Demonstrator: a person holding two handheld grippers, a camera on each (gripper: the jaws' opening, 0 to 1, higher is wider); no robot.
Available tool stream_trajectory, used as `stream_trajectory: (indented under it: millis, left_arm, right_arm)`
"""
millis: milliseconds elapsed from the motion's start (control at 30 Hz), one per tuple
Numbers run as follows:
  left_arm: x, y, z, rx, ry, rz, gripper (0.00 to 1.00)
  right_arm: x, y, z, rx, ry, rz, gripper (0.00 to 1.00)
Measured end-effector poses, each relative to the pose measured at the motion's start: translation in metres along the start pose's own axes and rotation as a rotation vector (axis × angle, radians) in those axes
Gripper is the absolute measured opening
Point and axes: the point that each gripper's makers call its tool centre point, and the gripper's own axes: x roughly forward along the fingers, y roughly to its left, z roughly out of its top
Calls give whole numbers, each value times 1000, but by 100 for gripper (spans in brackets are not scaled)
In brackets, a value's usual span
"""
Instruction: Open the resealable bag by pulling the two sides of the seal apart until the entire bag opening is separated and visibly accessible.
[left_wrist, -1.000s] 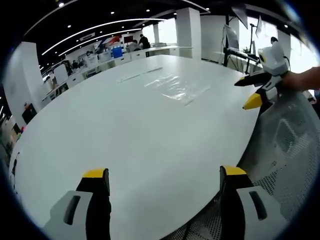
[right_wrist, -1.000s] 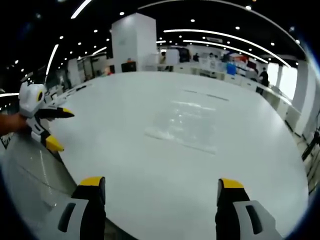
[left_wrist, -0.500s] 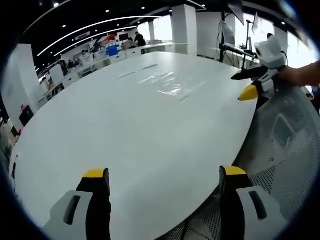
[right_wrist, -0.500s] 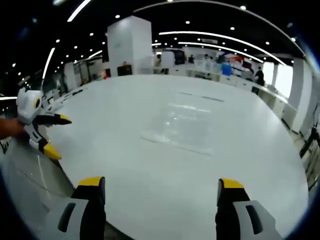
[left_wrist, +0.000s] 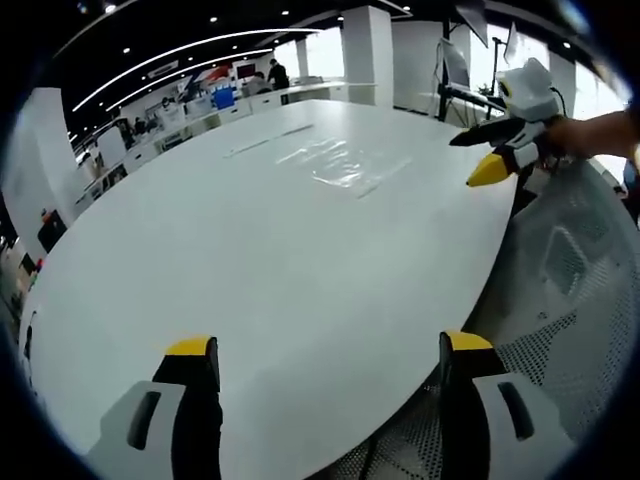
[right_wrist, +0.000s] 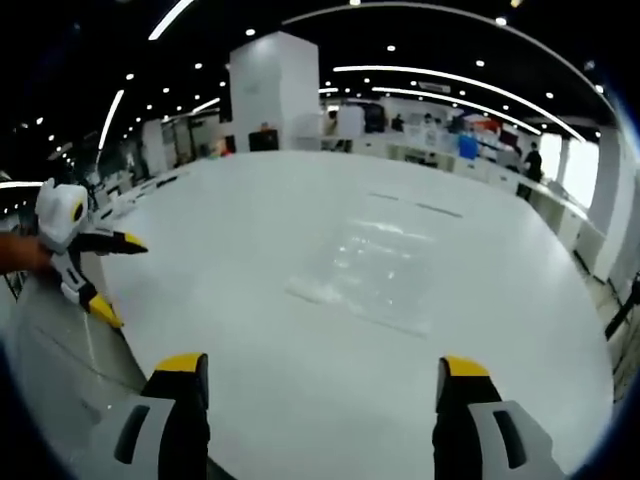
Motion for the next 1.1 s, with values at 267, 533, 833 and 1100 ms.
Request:
stream_trajectory:
  millis: [267,533,833,1100]
  left_arm:
    - [-2,3,1,-15,6,3,90]
    - [-11,21,14,-23,-3,42,89]
    - [-15,27,23,-26,-9,62,89]
    - [-14,18,30,-21,-24,38,88]
  right_arm:
    - [19,-18,8,-61,41,75,91]
    - [37,-25,10,-56,63,142,86]
    - [58,-27,7,-54,106,165,86]
    - [69,-37,2,-15,136,172,85]
